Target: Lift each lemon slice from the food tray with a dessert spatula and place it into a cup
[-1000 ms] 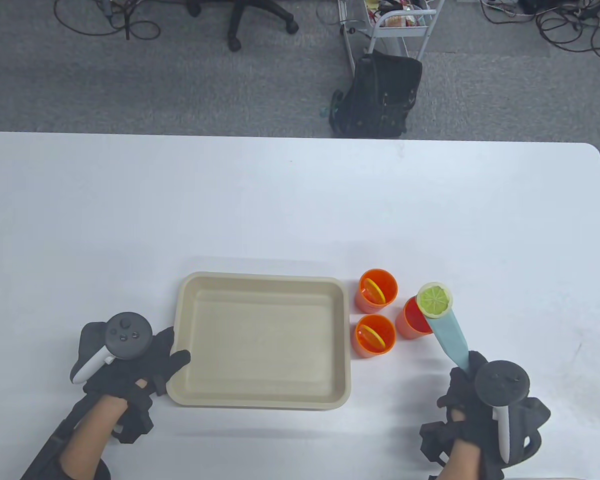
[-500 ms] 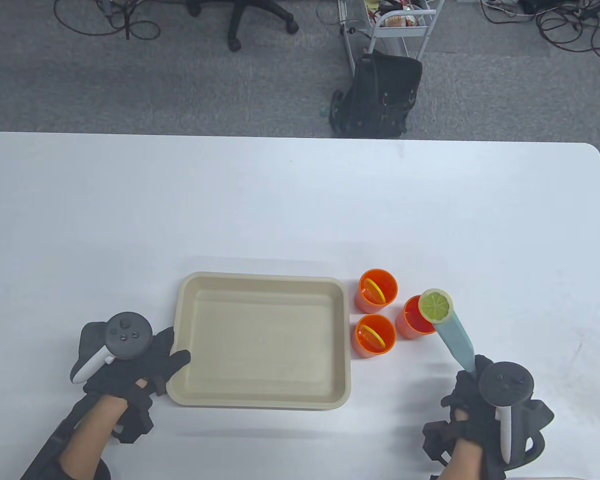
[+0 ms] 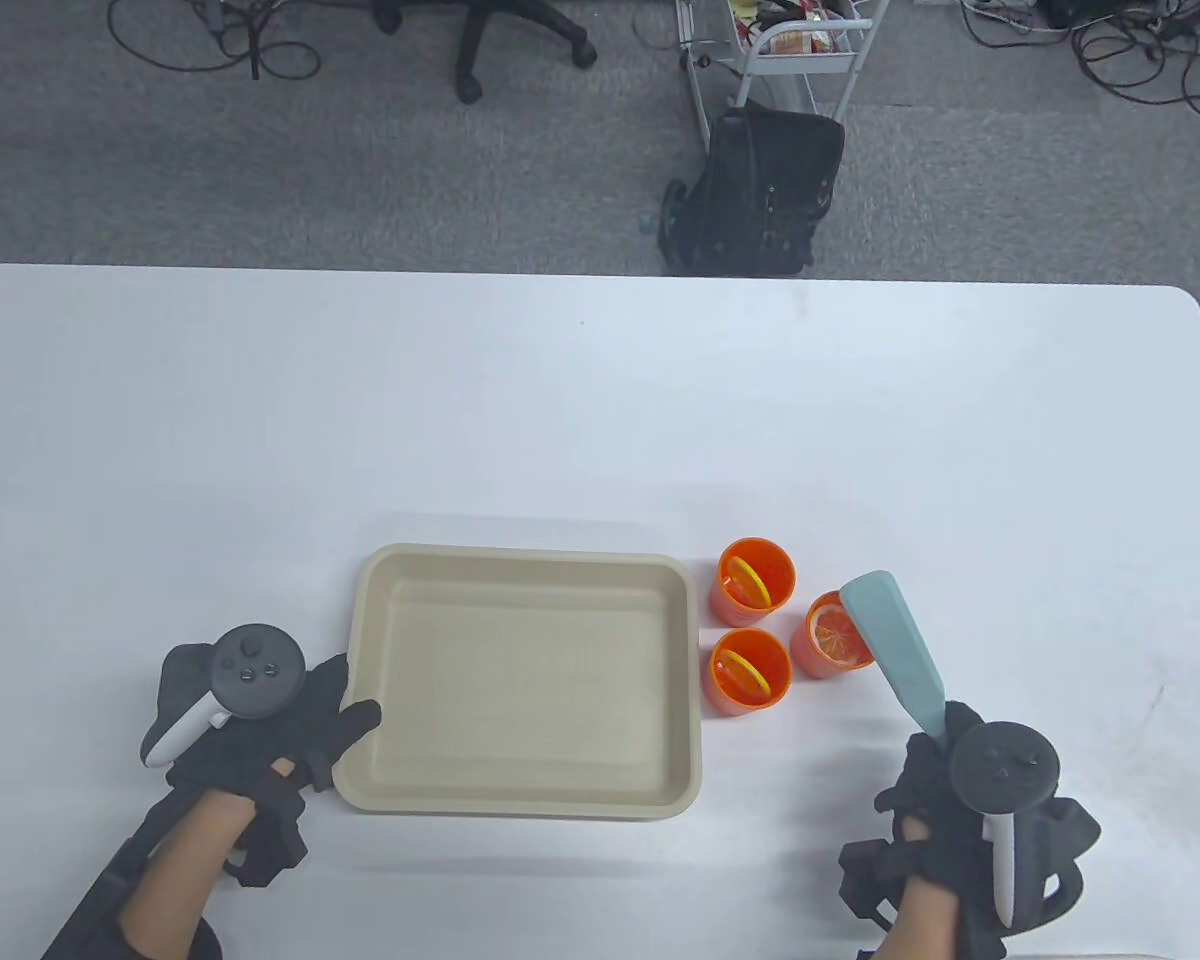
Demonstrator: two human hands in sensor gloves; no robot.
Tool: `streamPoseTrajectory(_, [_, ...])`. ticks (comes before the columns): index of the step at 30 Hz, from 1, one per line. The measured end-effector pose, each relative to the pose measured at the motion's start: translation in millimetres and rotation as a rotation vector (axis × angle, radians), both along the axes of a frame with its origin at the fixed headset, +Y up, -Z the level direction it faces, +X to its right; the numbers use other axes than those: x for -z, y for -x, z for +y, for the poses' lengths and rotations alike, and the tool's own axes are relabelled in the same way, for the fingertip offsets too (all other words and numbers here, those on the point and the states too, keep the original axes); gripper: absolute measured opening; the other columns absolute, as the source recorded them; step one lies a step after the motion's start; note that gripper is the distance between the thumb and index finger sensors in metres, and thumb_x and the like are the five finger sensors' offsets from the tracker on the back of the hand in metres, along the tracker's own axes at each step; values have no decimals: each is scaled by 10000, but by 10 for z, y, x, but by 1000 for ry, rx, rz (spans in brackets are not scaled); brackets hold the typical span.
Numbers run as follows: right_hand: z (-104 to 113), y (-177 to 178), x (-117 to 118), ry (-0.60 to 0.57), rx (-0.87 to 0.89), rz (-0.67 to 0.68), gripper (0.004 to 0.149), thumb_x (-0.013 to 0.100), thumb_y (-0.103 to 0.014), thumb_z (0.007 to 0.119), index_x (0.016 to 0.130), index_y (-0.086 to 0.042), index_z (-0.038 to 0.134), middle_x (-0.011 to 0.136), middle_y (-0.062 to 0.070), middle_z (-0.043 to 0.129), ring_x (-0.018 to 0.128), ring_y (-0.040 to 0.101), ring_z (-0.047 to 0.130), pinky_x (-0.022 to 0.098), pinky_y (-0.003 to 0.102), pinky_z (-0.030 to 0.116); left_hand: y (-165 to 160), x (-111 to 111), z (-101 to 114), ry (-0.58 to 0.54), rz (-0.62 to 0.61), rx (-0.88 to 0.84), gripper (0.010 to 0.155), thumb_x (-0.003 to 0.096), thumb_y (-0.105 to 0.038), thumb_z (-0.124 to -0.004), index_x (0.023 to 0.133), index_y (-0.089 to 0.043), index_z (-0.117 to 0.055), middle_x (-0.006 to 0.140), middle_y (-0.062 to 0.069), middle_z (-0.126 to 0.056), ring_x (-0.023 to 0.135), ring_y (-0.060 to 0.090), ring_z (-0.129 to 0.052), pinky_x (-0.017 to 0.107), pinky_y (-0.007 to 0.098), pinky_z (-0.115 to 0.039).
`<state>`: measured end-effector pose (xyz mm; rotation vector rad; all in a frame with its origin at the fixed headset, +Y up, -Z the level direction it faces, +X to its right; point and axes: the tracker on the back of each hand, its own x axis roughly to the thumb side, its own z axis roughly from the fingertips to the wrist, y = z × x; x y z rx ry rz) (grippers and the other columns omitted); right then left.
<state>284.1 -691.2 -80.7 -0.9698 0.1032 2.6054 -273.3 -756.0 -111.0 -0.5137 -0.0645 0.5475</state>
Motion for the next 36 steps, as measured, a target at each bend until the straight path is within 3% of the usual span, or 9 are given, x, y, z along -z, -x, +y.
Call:
streamPoseTrajectory(12, [138, 654, 175, 11, -44, 268, 597, 510, -331, 807, 1060, -156, 655, 896, 146, 860, 666, 273, 964, 609, 544, 739, -4, 0, 3, -6, -1, 14, 762, 557, -500, -809, 1075, 0, -559, 667, 3, -975, 362, 49, -1091, 358, 336, -958])
streamPoseTrajectory(23, [158, 1769, 341, 127, -159, 644, 592, 516, -339, 792, 1060, -154, 653, 902, 141, 854, 676, 266, 973, 618, 536, 741, -11, -4, 4, -11, -2, 20, 764, 556, -501, -809, 1074, 3, -561, 661, 4, -979, 355, 47, -1092, 353, 334, -960])
streamPoseTrajectory(29, [7, 2323, 348, 225, -239, 810, 586, 513, -344, 789, 1056, -164, 661, 902, 126, 864, 683, 260, 980, 624, 532, 743, -13, -7, 2, -13, -1, 23, 767, 555, -504, -809, 1074, 2, -560, 659, 3, -979, 354, 44, -1092, 352, 332, -960])
streamPoseTrajectory(36, [-184, 2448, 271, 299, -317, 861, 586, 511, -348, 787, 1054, -162, 664, 899, 126, 869, 679, 257, 985, 621, 529, 747, -15, -4, 0, -11, -2, 22, 762, 557, -503, -808, 1073, 3, -562, 657, 3, -980, 352, 44, -1092, 351, 332, -960])
